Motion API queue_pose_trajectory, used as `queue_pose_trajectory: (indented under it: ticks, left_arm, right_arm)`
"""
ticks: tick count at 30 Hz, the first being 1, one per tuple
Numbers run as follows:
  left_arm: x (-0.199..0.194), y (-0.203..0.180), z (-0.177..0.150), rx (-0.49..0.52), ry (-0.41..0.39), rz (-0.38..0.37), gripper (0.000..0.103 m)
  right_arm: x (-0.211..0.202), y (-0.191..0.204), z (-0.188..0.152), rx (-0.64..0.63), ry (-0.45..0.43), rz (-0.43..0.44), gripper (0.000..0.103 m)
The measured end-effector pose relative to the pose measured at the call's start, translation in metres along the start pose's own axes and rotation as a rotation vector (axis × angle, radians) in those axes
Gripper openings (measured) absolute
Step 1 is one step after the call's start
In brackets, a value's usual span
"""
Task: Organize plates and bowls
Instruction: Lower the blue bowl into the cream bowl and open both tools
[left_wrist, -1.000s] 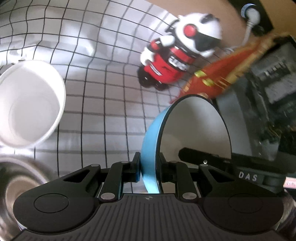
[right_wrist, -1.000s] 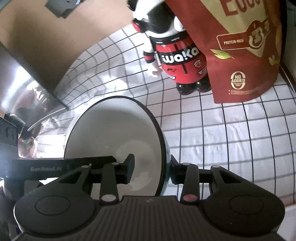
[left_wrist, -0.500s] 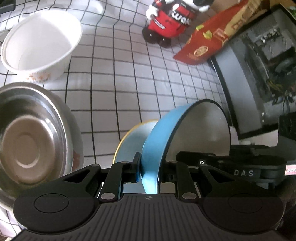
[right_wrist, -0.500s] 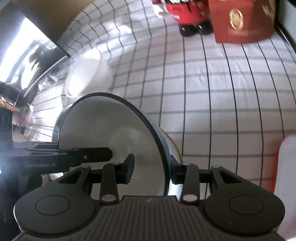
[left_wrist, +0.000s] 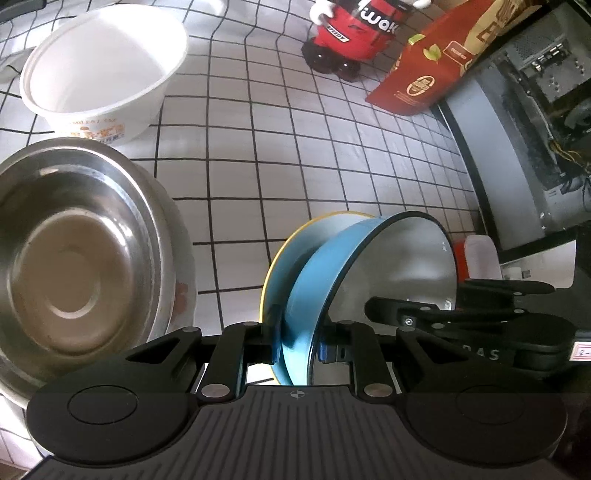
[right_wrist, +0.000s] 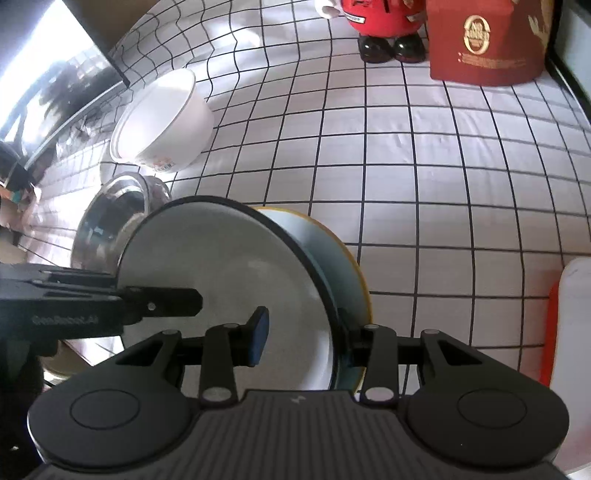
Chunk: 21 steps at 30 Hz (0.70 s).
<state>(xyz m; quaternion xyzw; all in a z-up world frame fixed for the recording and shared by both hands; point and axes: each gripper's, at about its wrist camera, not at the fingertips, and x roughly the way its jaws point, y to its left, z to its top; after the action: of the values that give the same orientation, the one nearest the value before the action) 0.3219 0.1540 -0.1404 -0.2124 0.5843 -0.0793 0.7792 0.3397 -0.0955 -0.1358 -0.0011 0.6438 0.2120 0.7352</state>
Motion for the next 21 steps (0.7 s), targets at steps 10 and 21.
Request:
queue_pose_trajectory:
  ticks: [10, 21]
  left_arm:
    - [-0.005, 0.002, -0.002, 0.02, -0.014, -0.03, 0.026]
    - [-0.018, 0.0, -0.002, 0.028, -0.033, -0.033, 0.024]
  right_arm:
    - [-0.007, 0.005, -0.001, -0.035, -0.017, -0.033, 0.04]
    - [-0.022, -0.001, -0.002, -0.018, -0.055, -0.026, 0.04]
